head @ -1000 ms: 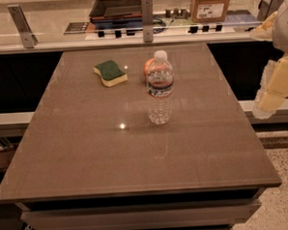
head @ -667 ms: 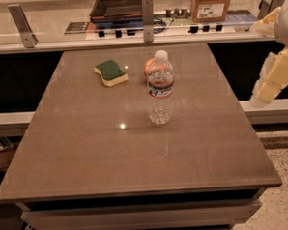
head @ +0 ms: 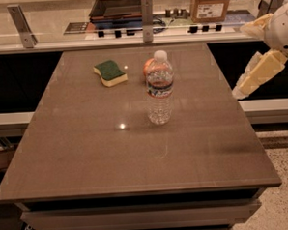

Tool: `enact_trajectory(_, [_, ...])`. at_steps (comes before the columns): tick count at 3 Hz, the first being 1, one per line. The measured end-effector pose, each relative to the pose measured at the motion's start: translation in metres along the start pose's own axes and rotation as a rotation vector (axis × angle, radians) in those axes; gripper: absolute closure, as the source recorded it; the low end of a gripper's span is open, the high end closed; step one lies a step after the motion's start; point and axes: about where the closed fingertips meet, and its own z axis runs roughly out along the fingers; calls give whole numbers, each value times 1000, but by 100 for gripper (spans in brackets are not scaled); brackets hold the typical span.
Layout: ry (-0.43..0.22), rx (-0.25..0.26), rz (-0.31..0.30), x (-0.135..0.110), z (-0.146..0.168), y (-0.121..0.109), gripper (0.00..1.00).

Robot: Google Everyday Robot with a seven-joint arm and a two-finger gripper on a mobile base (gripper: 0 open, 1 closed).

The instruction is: Pick apple

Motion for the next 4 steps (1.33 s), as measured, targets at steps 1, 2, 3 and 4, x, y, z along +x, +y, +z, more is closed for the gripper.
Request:
enact_trajectory(1, [-95,43,32,-1,23,-19,0])
enact_trajectory(2, [-164,76,61,-3,47,-41,0])
enact_trajectory(3, [-164,76,61,-3,47,-41,0])
enact_trajectory(4, [-195,76,64,-7,57,-54,0])
